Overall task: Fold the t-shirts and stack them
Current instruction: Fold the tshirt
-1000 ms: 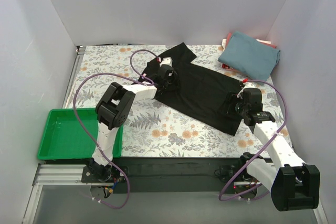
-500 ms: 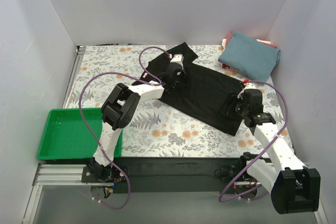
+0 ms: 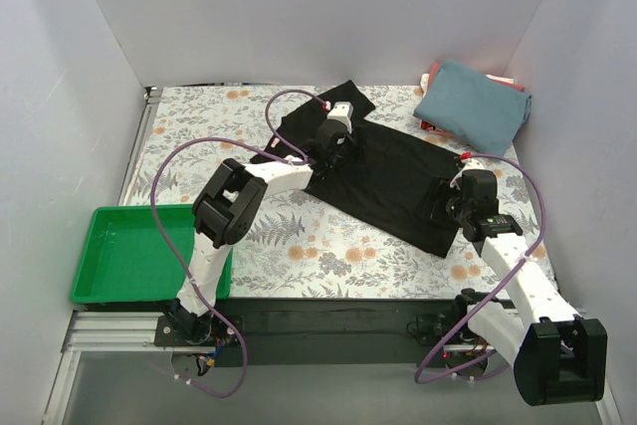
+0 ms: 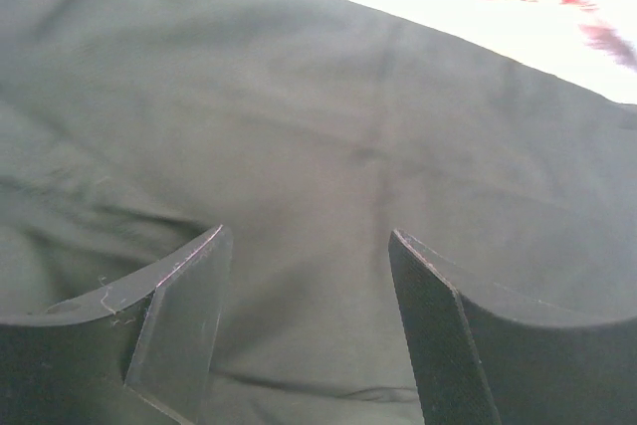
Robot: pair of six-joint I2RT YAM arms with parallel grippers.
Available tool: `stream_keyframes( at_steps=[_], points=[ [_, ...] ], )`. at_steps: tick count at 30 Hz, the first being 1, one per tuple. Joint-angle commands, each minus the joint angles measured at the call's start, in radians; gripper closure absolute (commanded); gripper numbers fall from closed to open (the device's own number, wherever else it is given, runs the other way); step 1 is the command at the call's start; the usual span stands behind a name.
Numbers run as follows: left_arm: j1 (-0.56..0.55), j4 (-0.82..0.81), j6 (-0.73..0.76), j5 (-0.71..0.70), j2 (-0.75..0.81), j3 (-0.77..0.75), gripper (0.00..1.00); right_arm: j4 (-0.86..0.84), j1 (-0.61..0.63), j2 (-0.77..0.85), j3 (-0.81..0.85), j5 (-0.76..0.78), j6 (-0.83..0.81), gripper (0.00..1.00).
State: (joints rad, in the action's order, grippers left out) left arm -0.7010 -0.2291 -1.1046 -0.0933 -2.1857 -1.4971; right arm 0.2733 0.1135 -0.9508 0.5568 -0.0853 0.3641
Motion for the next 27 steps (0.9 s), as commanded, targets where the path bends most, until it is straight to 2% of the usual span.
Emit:
stream_keyframes(
  at_steps=[1, 7, 14, 27],
  points=[
    [0.027, 0.026, 0.023, -0.112, 0.064, 0.029, 0.37, -0.022, 0.003, -0.008, -0.011, -0.005, 0.006, 0.33],
    [0.077, 0.03, 0.005, -0.082, 0.052, 0.04, 0.37, -0.031, 0.003, -0.016, -0.015, -0.01, 0.006, 0.33],
    [0.084, 0.059, 0.015, -0.085, 0.01, -0.011, 0.37, -0.031, 0.003, -0.011, -0.021, -0.013, 0.007, 0.33],
    [0.086, 0.103, 0.009, -0.098, -0.008, -0.014, 0.37, -0.049, 0.005, -0.042, -0.029, -0.033, 0.009, 0.33]
  ],
)
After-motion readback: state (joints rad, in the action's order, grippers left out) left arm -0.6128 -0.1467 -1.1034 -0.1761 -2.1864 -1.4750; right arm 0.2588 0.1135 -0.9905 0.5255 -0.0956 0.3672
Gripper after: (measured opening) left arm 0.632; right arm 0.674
